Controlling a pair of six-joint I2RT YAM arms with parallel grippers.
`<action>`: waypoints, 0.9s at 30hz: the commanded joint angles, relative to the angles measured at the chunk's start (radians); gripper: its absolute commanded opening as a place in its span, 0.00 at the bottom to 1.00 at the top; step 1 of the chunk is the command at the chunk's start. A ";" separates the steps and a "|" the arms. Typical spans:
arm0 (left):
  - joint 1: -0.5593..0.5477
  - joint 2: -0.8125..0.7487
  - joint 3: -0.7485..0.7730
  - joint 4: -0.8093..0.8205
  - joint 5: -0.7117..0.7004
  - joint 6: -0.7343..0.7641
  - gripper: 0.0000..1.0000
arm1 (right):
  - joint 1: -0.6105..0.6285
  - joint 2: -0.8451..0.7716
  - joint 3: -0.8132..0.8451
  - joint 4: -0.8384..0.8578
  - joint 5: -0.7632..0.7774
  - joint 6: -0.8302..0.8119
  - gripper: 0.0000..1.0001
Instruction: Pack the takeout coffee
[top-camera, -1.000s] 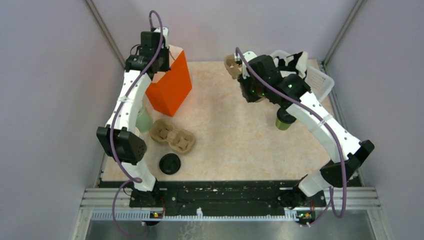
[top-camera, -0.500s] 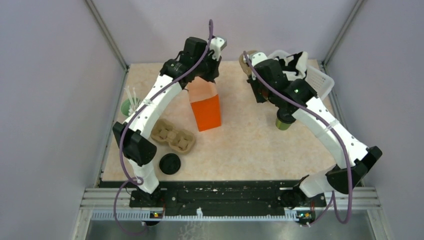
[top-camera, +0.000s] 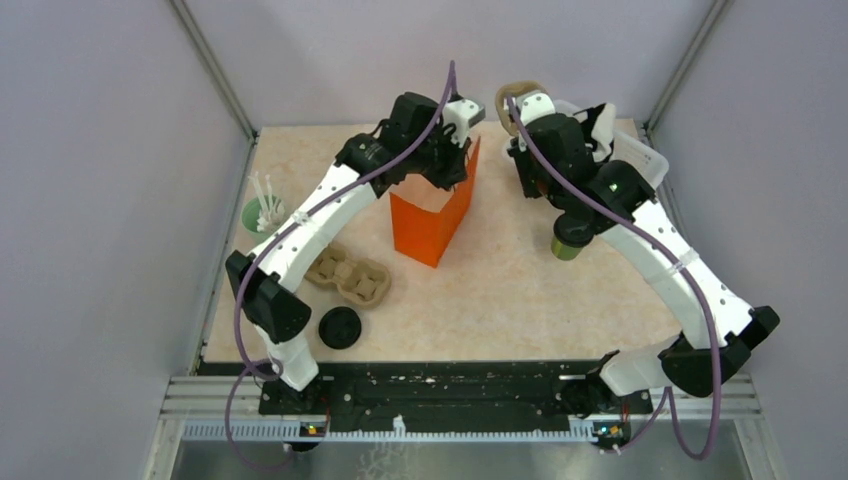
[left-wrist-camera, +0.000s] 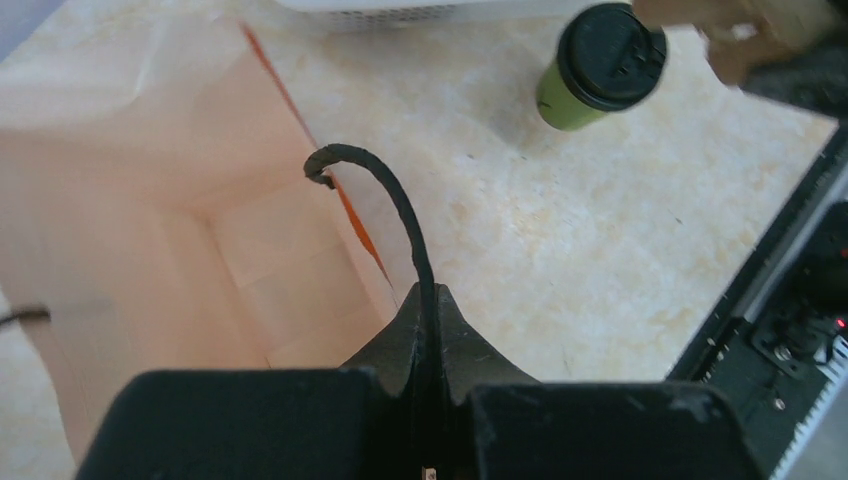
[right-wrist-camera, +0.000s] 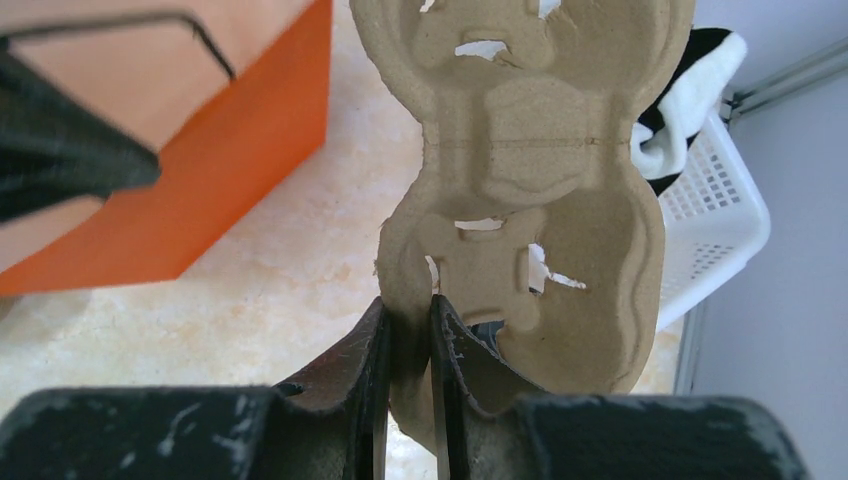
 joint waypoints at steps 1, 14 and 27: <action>-0.035 -0.124 -0.076 -0.005 0.097 0.021 0.00 | -0.008 -0.031 0.087 0.029 0.079 -0.009 0.00; -0.049 -0.276 -0.113 -0.134 0.041 -0.008 0.74 | -0.007 -0.075 0.179 -0.034 -0.148 -0.137 0.00; 0.010 -0.410 0.130 -0.102 -0.037 -0.649 0.99 | 0.007 -0.273 -0.129 0.088 -0.509 -0.574 0.00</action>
